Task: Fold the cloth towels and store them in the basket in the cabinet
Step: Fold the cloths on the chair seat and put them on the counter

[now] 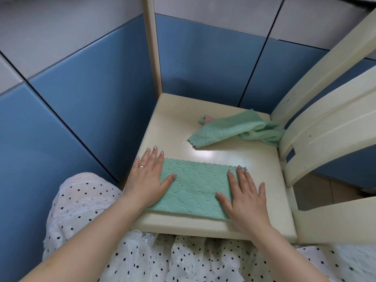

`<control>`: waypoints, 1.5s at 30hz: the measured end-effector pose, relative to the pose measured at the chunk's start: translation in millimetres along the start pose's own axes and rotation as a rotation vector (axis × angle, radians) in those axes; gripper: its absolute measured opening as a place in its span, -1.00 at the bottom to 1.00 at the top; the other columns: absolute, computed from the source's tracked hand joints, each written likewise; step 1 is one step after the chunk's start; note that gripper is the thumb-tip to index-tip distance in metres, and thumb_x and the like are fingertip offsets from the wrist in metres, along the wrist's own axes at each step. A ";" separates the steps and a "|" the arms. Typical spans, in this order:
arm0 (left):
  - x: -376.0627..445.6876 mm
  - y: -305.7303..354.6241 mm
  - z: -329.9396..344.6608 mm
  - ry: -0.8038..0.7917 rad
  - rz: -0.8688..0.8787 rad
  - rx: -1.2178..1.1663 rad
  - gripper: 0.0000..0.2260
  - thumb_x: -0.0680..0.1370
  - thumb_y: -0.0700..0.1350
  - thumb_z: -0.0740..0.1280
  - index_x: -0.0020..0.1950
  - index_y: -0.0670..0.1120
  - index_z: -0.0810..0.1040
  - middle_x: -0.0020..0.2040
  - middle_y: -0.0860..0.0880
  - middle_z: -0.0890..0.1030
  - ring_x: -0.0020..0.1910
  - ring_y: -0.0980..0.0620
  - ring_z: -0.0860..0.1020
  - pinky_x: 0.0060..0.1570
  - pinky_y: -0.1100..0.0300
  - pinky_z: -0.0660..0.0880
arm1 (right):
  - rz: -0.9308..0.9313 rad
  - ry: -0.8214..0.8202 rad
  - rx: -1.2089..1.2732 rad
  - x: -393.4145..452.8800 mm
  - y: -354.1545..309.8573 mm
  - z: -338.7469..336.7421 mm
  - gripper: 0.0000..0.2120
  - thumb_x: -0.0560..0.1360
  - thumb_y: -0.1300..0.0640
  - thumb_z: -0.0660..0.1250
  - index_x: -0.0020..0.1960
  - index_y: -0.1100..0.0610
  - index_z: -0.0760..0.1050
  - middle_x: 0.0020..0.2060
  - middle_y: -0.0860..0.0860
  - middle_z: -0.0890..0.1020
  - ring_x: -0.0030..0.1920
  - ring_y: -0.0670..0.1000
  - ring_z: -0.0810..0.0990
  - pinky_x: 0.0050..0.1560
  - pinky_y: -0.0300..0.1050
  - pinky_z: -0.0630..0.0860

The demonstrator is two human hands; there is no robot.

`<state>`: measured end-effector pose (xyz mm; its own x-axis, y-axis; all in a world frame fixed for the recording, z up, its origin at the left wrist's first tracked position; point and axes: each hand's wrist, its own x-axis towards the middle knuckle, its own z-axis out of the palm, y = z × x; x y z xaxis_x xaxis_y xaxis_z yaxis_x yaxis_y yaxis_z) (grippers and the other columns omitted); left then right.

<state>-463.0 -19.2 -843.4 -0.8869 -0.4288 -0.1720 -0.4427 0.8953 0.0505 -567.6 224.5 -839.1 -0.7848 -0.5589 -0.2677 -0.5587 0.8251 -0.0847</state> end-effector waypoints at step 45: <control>-65.8 -47.9 8.5 0.100 0.718 0.071 -0.32 0.44 0.24 0.27 0.51 0.05 0.20 0.53 -0.04 0.18 0.52 -0.03 0.10 0.42 -0.10 -0.03 | -0.888 0.086 -0.147 -7.0 4.5 9.6 -0.17 0.35 -0.27 0.27 0.52 -0.07 0.07 0.52 0.03 0.13 0.52 0.05 0.07 0.44 0.16 0.00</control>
<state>-382.3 -32.8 -842.9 -0.9648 0.2614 -0.0296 0.2597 0.9643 0.0524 -562.0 233.0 -846.9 -0.0626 -0.9940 -0.0893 -0.9923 0.0716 -0.1014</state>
